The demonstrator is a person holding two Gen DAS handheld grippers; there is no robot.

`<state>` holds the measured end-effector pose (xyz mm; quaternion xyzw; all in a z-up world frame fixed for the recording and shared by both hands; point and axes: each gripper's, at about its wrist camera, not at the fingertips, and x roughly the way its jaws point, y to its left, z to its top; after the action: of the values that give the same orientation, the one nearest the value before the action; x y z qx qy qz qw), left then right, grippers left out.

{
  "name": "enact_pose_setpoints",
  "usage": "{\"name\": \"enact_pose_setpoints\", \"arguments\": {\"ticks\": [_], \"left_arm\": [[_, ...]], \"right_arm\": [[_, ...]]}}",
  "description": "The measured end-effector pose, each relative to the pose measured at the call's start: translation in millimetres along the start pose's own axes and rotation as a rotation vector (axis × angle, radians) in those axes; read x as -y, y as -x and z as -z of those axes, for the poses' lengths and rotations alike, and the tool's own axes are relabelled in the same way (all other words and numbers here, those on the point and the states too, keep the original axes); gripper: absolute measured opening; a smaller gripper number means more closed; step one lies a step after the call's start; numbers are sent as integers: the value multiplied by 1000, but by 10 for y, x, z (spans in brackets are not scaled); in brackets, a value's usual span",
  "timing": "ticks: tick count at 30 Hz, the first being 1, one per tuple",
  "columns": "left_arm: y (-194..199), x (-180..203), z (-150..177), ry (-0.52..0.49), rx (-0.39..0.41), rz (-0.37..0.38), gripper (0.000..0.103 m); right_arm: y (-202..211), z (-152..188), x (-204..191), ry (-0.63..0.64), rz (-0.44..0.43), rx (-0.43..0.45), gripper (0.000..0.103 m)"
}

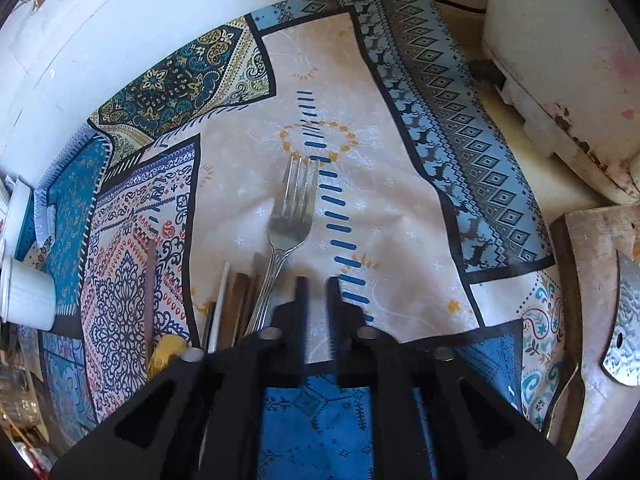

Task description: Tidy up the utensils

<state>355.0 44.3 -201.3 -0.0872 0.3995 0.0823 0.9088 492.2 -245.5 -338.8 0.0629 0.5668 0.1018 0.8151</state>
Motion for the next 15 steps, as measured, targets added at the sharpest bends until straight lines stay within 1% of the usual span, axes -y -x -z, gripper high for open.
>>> {"name": "enact_pose_setpoints", "arguments": {"ticks": [1, 2, 3, 6, 10, 12, 13, 14, 15], "left_arm": [[-4, 2, 2, 1, -1, 0, 4], [-9, 3, 4, 3, -1, -1, 4], [-11, 3, 6, 5, -2, -1, 4], [-26, -8, 2, 8, -5, -4, 4], [-36, -53, -7, 15, -3, -21, 4], [-40, -87, -8, 24, -4, -25, 4], [-39, -106, -9, 29, -3, -29, 4], [-37, -123, -9, 33, -2, -33, 4], [-35, -140, -9, 35, -1, -34, 5]], "right_arm": [[-9, -33, -1, -7, 0, 7, 42], [-7, -76, -19, -14, 6, 29, 45], [-25, -123, -47, -11, 20, 42, 45], [-159, -242, -135, -18, 63, 40, 45], [-307, -371, -277, -27, 115, 70, 48], [-359, -399, -355, -12, 164, 94, 45], [-374, -405, -377, -8, 180, 103, 42], [-382, -414, -395, 2, 197, 113, 28], [-404, -435, -428, 9, 192, 115, 22]]}}
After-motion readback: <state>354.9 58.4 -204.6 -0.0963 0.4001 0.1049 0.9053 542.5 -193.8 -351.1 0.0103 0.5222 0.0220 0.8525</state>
